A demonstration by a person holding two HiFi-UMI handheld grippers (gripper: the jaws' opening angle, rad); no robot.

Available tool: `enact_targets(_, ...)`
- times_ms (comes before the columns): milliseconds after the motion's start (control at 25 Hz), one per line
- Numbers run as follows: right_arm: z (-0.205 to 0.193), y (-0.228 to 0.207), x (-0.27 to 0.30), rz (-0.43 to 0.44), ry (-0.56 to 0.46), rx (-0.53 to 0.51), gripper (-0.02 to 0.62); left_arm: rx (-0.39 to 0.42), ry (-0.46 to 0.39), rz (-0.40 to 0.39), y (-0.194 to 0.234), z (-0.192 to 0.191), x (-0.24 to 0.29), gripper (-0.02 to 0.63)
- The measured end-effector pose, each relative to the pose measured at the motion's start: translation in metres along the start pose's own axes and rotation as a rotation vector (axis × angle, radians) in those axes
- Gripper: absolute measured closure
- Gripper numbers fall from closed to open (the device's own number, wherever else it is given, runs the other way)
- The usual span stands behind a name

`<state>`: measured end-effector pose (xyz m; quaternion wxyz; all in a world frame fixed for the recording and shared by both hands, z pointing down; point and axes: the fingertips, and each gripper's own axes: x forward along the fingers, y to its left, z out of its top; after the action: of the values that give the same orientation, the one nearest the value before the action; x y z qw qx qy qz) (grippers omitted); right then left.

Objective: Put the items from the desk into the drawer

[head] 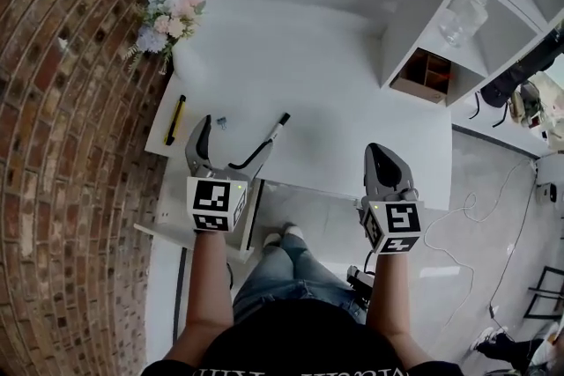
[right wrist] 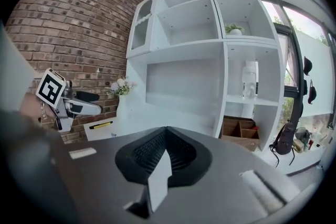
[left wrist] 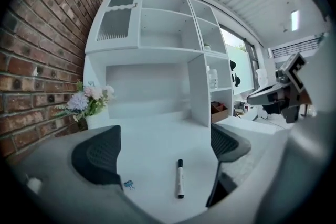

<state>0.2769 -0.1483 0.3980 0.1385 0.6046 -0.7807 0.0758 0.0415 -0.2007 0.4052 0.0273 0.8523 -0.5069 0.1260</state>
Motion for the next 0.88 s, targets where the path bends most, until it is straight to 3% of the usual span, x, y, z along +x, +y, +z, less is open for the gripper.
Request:
enact_targets(280,-0.024,-0.006,0.001,-0.046,0.056,0.02,0.588,-0.008,0.111,-0.113,-0.025,-0.05,0.035,0.118)
enact_targets(520,-0.04,-0.011,0.002,-0.066,0.098,0.027,0.588,-0.027,0.183,-0.155,-0.034,-0.086,0.062,0.31)
enact_targets(880,-0.05,-0.009,0.011,-0.053,0.134,0.017,0.588,-0.043,0.489,-0.25,-0.053,-0.164,0.097,0.422)
